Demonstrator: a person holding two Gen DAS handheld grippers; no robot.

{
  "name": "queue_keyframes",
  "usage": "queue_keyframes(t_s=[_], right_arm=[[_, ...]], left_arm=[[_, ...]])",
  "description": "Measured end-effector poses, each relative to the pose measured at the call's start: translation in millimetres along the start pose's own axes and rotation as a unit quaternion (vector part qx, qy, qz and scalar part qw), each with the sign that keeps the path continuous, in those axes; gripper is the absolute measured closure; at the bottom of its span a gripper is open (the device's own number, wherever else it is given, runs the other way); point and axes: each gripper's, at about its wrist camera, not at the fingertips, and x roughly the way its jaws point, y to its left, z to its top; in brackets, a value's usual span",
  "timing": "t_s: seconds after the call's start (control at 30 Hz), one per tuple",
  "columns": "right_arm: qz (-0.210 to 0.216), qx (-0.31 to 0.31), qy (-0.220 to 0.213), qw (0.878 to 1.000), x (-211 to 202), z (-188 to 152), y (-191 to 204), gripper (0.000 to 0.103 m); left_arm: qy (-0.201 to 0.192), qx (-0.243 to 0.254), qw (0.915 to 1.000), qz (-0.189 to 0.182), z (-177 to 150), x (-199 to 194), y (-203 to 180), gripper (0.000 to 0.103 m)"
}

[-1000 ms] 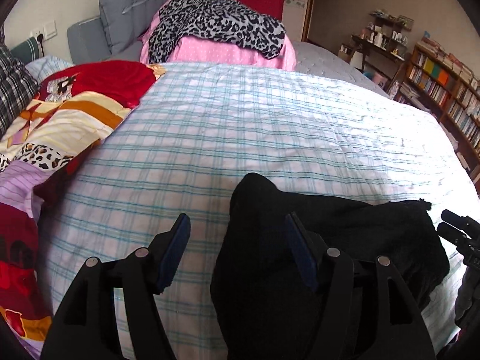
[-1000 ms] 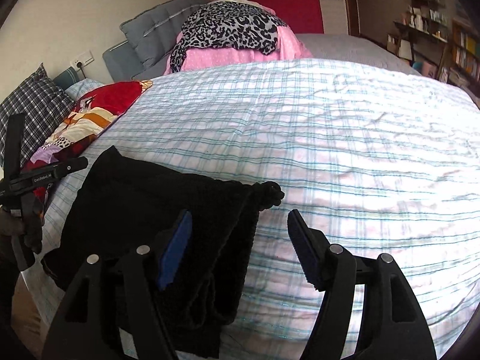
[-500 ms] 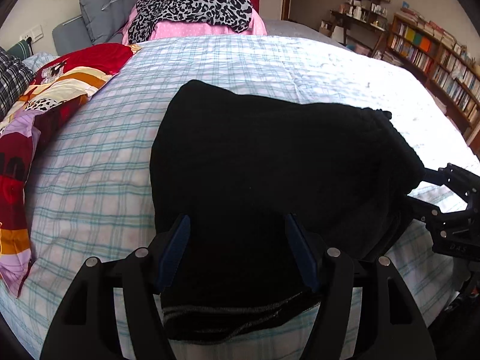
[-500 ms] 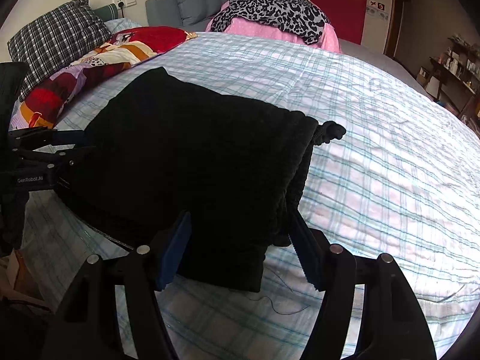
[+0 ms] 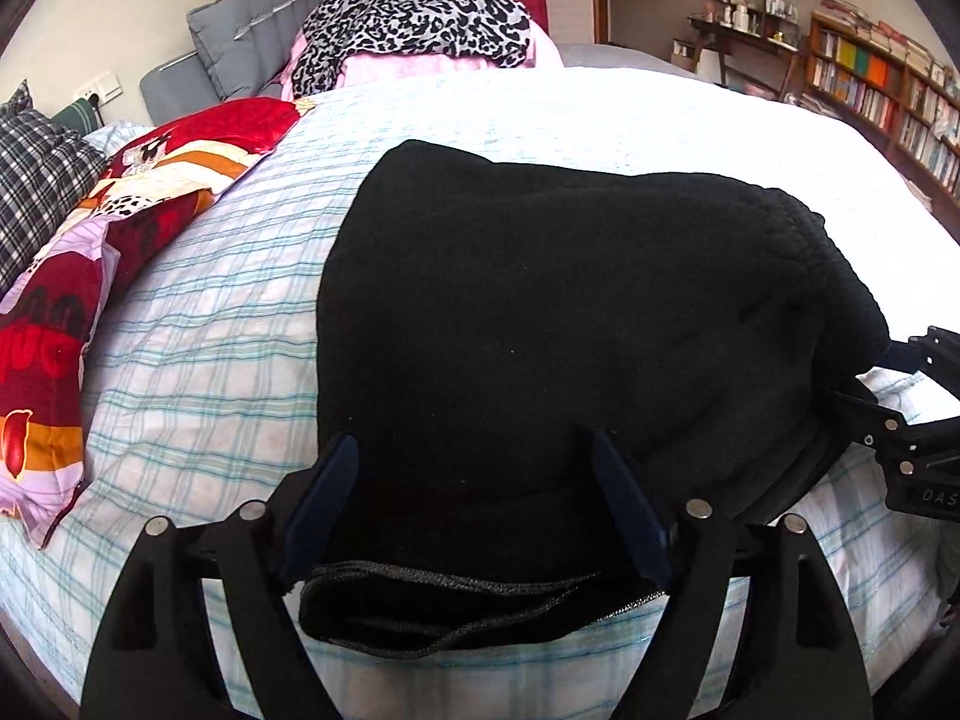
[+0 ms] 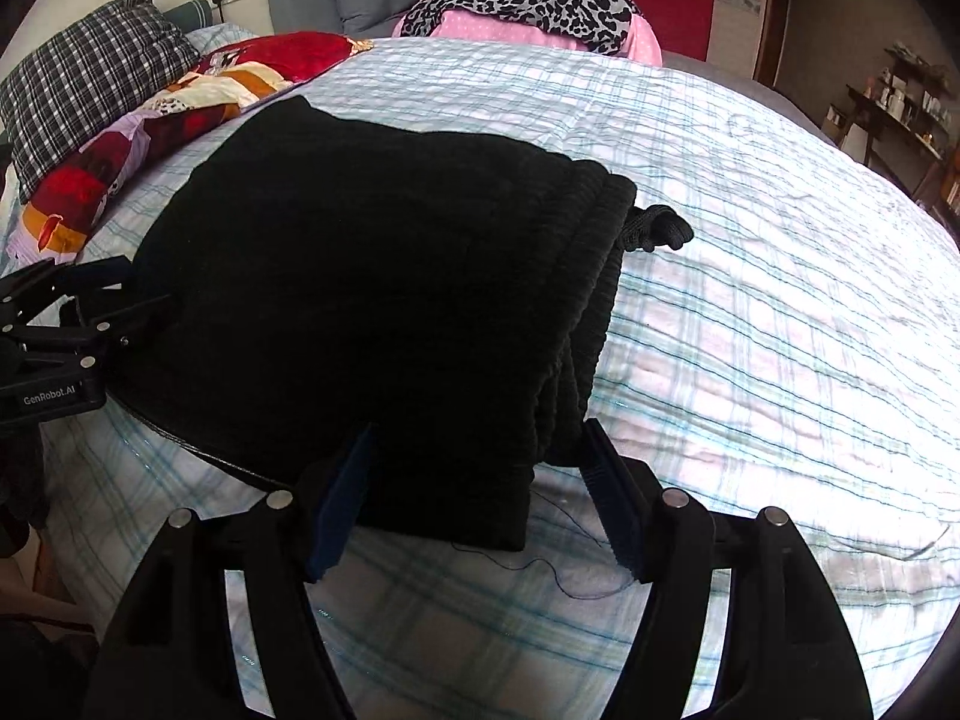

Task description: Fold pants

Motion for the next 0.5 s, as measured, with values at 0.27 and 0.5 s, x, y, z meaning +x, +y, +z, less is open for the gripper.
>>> queue_keyframes(t_s=[0.27,0.5], right_arm=[[0.004,-0.003,-0.036,0.999,-56.1,-3.9,13.1,0.021],[0.001,-0.012,-0.086,0.996,-93.4,-8.1,25.6,0.003]], left_arm=[[-0.032,-0.019,0.9989,0.028,10.9,-46.5,-15.5,0.010],[-0.064,-0.026,0.9960,0.057,11.8,-83.2,-33.2,0.008]])
